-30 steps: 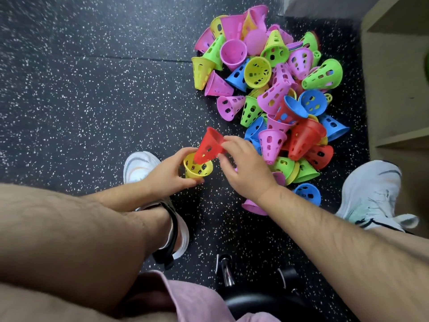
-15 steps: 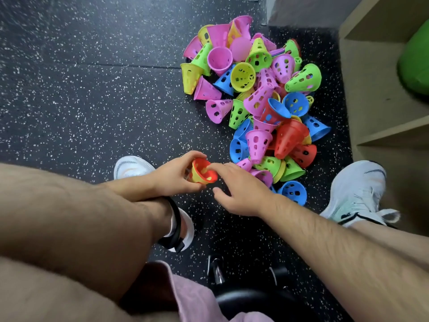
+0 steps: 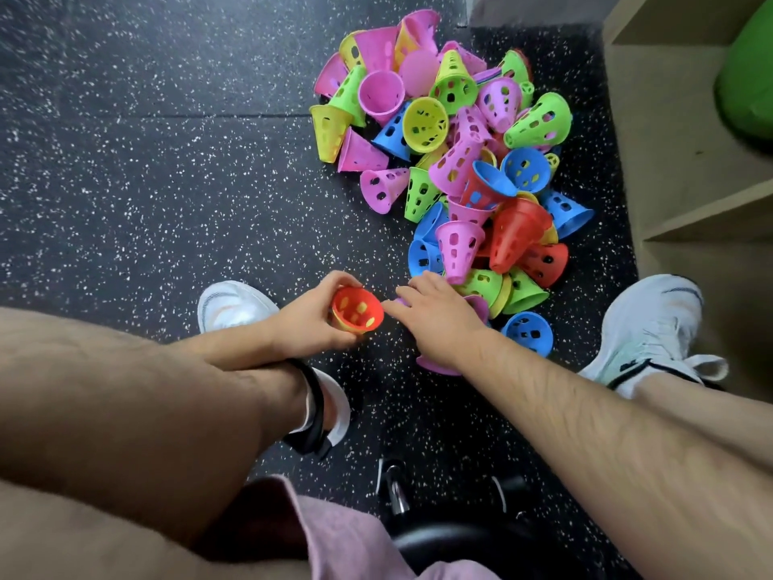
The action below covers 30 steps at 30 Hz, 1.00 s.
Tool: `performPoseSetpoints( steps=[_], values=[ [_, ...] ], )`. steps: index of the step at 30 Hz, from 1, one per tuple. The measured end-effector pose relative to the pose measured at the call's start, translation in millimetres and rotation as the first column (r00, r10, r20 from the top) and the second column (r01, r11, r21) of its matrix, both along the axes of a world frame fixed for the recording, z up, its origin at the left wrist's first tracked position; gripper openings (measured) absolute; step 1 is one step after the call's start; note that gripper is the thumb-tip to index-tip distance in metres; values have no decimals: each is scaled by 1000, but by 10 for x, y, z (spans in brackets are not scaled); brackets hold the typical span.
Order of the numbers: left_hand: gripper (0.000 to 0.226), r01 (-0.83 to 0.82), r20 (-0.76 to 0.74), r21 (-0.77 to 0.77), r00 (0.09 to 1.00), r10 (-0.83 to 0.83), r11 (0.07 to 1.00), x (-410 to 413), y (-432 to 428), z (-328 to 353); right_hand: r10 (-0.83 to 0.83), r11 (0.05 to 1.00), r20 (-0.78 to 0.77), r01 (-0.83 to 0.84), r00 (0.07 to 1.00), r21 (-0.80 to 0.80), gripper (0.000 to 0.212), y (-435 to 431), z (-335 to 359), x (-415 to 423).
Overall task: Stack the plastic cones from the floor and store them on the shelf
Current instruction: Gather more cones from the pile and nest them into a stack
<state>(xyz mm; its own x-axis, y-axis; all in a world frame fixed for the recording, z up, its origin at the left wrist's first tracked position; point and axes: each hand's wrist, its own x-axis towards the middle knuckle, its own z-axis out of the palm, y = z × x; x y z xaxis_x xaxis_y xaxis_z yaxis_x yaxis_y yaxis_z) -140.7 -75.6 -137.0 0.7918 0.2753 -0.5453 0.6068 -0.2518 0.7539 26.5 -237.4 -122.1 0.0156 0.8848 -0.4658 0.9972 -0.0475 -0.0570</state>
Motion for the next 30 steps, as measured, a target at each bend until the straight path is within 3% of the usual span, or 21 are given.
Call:
performPoseSetpoints(
  steps=[4, 7, 9, 11, 14, 16, 25, 30],
  values=[
    [75, -26, 6, -30, 1000, 27, 999, -1, 4, 12, -35, 999, -34, 36, 999, 27, 69, 33, -80, 42],
    [74, -99, 19, -52, 995, 100, 994, -3, -2, 26, -225, 967, -207, 244, 952, 73, 57, 77, -24, 73],
    [74, -160, 29, -60, 986, 162, 985, -7, 0, 21, -408, 862, -406, 492, 818, 125, 56, 151, 96, 85],
    [74, -208, 44, -66, 976, 211, 976, -16, 3, -6, -483, 716, -550, 669, 681, 200, 55, 231, 201, 88],
    [71, -204, 61, -73, 976, 209, 976, -26, 13, -48, -498, 515, -696, 822, 518, 243, 52, 303, 325, 73],
    [72, -191, 81, -79, 977, 197, 978, -17, -2, -46, -490, 463, -759, 866, 428, 189, 49, 326, 392, 29],
    [74, -144, 151, -152, 974, 167, 978, 23, -59, 19, -485, 595, -756, 799, 440, 83, 36, 156, 376, -188],
    [81, -54, 151, -179, 985, 82, 982, 55, -67, 52, -508, 698, -685, 716, 522, 27, 46, -60, 290, -281]
  ],
)
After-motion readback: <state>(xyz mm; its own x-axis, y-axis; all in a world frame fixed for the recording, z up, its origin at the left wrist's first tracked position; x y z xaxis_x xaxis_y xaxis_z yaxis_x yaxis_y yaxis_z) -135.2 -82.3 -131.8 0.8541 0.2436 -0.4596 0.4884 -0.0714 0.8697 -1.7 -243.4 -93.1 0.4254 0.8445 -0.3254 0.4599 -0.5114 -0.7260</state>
